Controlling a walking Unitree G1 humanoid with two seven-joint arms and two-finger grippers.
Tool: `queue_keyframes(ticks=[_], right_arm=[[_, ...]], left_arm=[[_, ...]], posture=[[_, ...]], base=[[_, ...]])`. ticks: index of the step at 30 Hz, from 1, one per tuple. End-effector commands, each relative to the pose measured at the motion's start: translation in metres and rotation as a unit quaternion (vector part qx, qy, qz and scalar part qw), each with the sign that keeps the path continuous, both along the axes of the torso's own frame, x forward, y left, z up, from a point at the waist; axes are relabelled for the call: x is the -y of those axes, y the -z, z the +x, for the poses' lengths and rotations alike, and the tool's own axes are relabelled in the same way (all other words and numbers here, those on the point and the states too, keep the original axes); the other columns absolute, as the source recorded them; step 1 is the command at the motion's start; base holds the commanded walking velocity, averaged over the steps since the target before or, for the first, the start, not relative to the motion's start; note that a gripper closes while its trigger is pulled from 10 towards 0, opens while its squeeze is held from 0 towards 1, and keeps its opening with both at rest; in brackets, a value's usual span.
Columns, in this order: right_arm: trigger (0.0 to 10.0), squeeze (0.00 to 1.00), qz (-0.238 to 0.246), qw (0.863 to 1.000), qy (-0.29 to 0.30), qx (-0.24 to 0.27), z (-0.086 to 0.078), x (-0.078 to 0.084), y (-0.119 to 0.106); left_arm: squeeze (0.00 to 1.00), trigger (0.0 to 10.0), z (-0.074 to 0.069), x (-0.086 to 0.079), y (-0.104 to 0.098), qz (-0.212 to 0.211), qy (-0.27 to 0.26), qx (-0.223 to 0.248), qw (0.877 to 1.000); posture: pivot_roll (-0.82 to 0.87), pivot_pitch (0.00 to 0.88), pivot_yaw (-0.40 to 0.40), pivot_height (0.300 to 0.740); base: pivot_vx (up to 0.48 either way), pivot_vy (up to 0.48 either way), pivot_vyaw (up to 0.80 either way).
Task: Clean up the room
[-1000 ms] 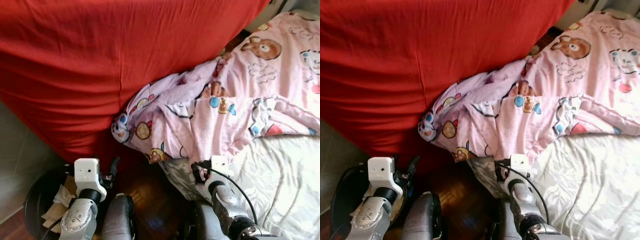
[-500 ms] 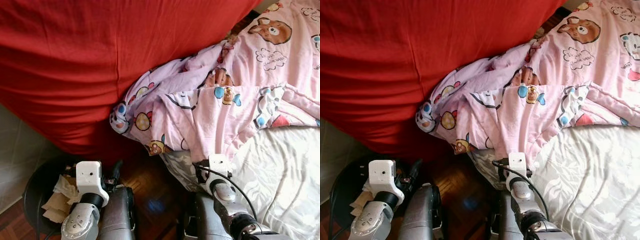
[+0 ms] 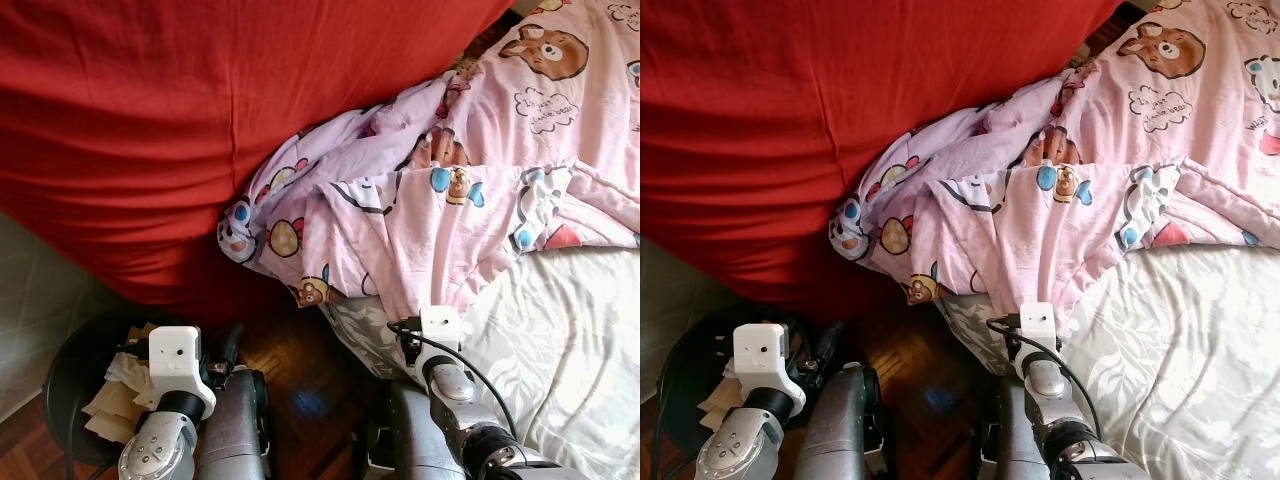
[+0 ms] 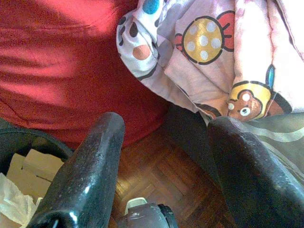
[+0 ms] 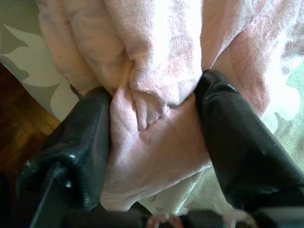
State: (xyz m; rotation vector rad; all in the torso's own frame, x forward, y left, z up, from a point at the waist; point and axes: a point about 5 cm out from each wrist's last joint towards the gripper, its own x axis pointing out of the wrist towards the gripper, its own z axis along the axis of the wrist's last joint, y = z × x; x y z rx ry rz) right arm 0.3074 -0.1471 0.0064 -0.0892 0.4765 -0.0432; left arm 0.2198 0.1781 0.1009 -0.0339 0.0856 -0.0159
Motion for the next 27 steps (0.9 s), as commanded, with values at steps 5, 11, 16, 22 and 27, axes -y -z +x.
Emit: queue_keyframes(ticks=[5, 11, 16, 22, 27], right_arm=[[0.0, 0.00, 0.001, 0.999, 0.005, -0.039, -0.014, 0.000, 0.015], [0.0, 0.00, -0.003, 0.999, 0.003, -0.042, -0.013, 0.001, 0.015], [0.0, 0.00, -0.008, 0.999, 0.012, -0.036, -0.008, 0.009, 0.010], [0.0, 0.00, -0.006, 0.999, 0.018, -0.033, -0.006, 0.015, 0.008], [0.0, 0.00, 0.008, 0.999, 0.032, -0.032, -0.007, 0.022, 0.008]], left_arm=[[0.00, 10.0, -0.001, -0.002, 0.005, 0.000, -0.008, -0.013, 1.000], [0.00, 10.0, 0.003, -0.004, 0.002, 0.004, -0.013, -0.006, 1.000], [0.00, 10.0, 0.013, -0.006, 0.002, 0.007, -0.019, 0.003, 1.000], [0.00, 10.0, 0.025, -0.010, 0.007, 0.008, -0.031, 0.004, 0.999], [0.00, 10.0, 0.032, -0.013, 0.013, 0.001, -0.046, 0.000, 0.999]], posture=[[0.16, 0.382, -0.066, 0.624], [0.17, 0.364, -0.068, 0.624], [0.17, 0.319, -0.072, 0.624], [0.16, 0.232, -0.087, 0.624], [0.15, 0.175, -0.095, 0.624]], base=[[0.000, 0.000, 0.00], [0.000, 0.000, 0.00], [0.000, 0.000, 0.00], [0.000, 0.000, 0.00], [0.000, 0.000, 0.00]])
